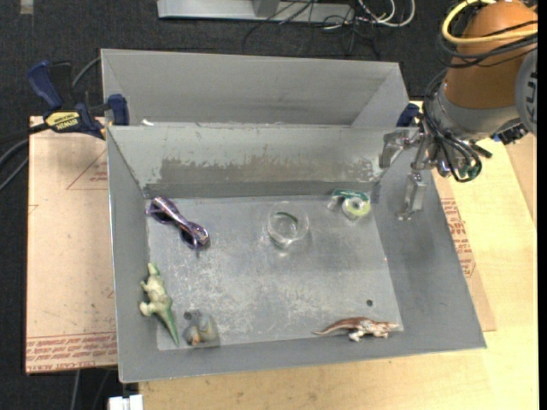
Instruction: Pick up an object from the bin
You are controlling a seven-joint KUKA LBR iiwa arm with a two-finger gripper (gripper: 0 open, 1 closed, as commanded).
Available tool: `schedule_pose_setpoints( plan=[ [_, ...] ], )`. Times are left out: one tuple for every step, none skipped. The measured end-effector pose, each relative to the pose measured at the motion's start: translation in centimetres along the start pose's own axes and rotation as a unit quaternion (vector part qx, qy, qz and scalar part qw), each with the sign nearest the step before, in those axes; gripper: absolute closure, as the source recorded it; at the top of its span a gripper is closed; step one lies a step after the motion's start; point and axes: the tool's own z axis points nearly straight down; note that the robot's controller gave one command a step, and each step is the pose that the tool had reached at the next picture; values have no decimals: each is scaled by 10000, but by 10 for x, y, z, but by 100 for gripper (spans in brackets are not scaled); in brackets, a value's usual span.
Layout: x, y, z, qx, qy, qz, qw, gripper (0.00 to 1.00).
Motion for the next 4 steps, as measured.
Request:
schedule_pose_setpoints(
  plan=[
    [-1,1,-6,5,-38,-16,10000,0],
    [-6,15,123,-3,-37,588,9983,0],
    [-4,13,46,8,-70,-9,10000,0],
    [-4,18,110,-8,-38,429,9991,0]
  ],
)
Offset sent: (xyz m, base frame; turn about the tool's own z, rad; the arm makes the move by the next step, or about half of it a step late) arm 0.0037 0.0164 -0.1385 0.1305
